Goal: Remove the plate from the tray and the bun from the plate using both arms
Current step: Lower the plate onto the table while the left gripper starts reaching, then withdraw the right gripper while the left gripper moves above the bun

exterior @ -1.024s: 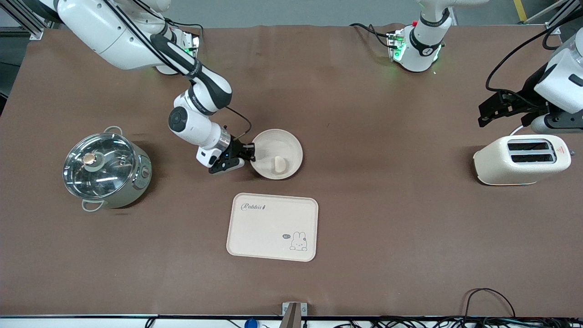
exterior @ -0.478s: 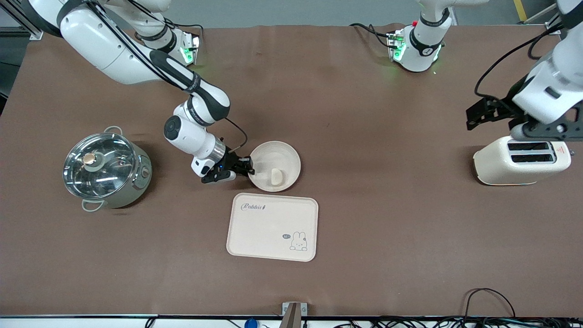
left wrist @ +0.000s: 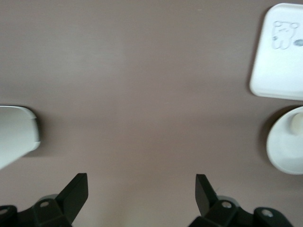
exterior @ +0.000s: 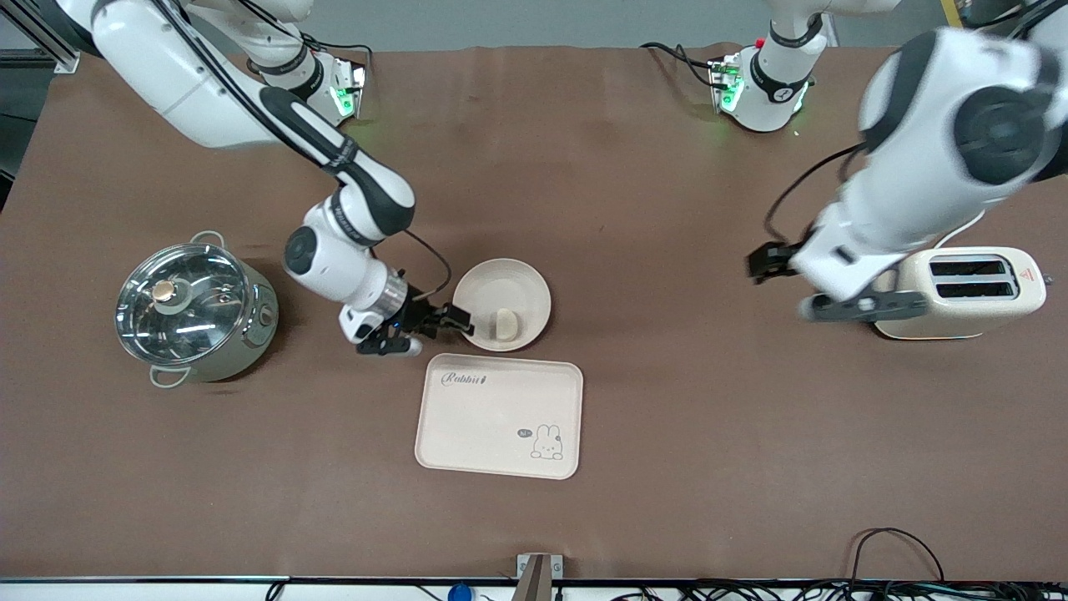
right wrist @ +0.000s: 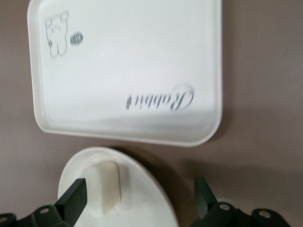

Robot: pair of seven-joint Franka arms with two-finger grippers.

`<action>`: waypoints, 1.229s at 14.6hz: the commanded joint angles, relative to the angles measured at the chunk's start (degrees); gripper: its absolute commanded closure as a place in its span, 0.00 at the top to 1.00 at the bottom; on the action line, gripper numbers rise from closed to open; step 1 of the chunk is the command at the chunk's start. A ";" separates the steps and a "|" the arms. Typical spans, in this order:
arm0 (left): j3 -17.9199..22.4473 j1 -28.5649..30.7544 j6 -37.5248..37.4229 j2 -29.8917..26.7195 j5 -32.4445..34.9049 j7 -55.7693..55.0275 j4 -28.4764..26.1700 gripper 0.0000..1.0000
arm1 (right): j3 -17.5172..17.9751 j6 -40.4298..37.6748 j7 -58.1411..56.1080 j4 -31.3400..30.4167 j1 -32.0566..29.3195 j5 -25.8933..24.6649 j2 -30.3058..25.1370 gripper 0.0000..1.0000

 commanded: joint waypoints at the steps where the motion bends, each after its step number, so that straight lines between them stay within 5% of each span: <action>1: -0.01 -4.68 5.38 4.32 1.13 -6.41 1.30 1.00 | -0.97 -7.20 -5.41 1.86 -4.95 0.05 -3.72 1.00; 4: -0.01 -10.22 15.48 9.76 1.13 -12.04 1.47 1.00 | -8.57 -10.87 -10.27 3.25 -5.16 -0.04 -9.24 1.00; 10: 1.57 -21.30 33.33 24.52 4.72 -25.03 5.76 0.89 | -30.12 -37.86 -23.01 14.51 2.30 0.05 -19.35 1.00; 13: 1.66 -25.16 37.73 31.38 5.09 -29.71 9.64 0.86 | -37.76 -43.12 -23.20 15.56 7.75 -2.48 -25.85 1.00; 16: 1.75 -27.19 42.31 34.91 5.17 -33.23 9.65 0.85 | -45.59 -56.91 -23.20 24.06 13.82 -5.22 -27.46 1.00; 18: 1.84 -27.81 46.52 37.11 5.09 -33.76 9.65 0.81 | -47.28 -62.46 -23.37 29.87 13.57 -5.83 -27.46 1.00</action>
